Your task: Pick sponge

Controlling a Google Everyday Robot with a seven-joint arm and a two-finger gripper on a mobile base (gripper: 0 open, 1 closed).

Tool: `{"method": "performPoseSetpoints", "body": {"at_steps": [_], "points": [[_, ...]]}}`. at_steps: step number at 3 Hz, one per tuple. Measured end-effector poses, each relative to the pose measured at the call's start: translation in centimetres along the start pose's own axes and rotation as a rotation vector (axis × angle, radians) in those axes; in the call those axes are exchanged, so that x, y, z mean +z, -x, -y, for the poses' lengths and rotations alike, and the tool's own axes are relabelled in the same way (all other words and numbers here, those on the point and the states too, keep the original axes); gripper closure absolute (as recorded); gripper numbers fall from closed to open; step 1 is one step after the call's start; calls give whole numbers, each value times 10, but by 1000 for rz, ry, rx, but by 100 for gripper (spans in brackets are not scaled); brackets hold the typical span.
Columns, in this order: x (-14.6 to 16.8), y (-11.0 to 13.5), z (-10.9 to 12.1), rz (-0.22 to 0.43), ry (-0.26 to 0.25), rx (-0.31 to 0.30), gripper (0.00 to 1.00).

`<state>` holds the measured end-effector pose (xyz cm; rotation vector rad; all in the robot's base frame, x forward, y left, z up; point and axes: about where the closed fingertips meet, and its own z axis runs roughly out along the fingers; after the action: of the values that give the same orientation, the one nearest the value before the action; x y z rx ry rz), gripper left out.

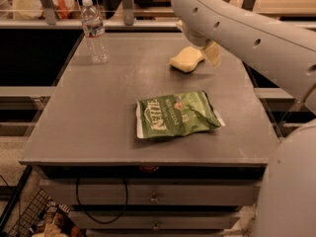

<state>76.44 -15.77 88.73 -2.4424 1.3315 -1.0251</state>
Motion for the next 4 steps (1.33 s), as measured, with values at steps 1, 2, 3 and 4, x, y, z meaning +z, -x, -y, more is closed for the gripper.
{"method": "performPoseSetpoints", "body": {"at_steps": [1, 2, 3, 4], "points": [[21, -11, -10, -3, 52, -5, 0], [32, -5, -18, 15, 81, -19, 0], [30, 8, -17, 33, 79, -50, 0], [22, 24, -10, 53, 65, -107, 0]]}}
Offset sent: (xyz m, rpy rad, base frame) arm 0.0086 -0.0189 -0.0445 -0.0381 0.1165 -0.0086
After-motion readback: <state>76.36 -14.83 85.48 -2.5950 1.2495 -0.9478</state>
